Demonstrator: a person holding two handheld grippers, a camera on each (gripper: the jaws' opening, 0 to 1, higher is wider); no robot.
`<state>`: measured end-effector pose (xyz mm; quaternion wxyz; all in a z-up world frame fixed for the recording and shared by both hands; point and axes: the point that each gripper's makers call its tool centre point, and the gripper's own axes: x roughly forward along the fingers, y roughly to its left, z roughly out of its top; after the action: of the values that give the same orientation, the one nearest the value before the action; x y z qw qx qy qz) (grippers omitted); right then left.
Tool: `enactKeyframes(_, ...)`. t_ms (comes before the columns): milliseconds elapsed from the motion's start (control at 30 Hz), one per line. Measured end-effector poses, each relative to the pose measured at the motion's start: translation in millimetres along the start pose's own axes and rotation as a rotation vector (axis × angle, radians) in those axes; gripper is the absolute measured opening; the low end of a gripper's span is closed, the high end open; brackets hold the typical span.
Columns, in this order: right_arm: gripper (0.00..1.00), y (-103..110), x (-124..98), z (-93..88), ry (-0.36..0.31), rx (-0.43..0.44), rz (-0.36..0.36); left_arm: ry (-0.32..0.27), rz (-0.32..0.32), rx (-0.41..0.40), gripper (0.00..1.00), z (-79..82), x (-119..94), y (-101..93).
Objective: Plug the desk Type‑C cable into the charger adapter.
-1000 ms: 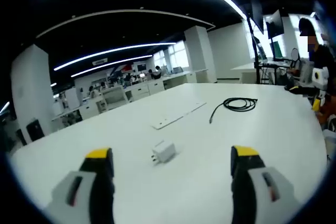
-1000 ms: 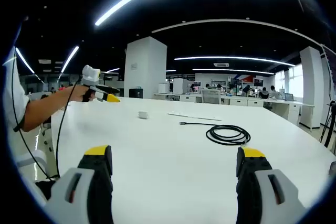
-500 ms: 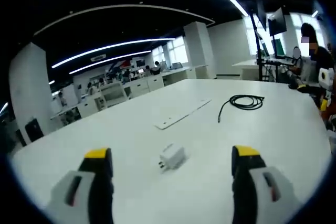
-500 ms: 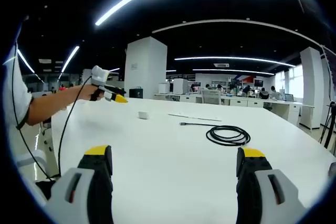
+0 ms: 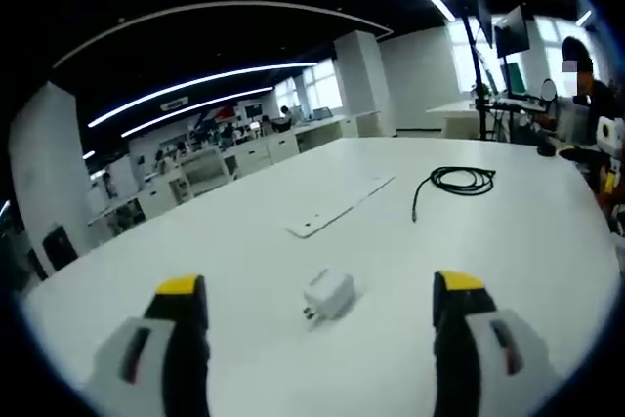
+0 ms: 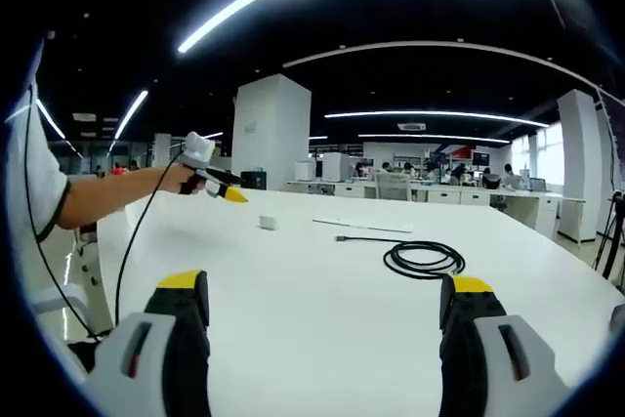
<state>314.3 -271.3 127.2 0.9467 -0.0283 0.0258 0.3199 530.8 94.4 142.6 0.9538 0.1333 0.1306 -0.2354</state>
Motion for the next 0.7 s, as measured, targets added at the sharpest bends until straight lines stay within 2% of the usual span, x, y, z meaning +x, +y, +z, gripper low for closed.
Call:
enactKeyframes(67,1.00,0,-1,3.1,-0.008,-0.009,0.000,0.028,-0.014,0.012,0.97,-4.1,5,-0.2)
enactKeyframes(300,1.00,0,-2,4.4,-0.006,-0.014,-0.004,0.056,-0.039,0.039,0.99,-5.2,14,-2.7)
enactKeyframes(500,1.00,0,-2,5.5,-0.006,-0.019,-0.006,0.109,-0.063,0.059,0.99,-12.3,25,-3.5)
enactKeyframes(700,1.00,0,-3,4.9,0.001,-0.025,-0.005,0.143,-0.091,0.114,0.99,-13.1,36,-2.9)
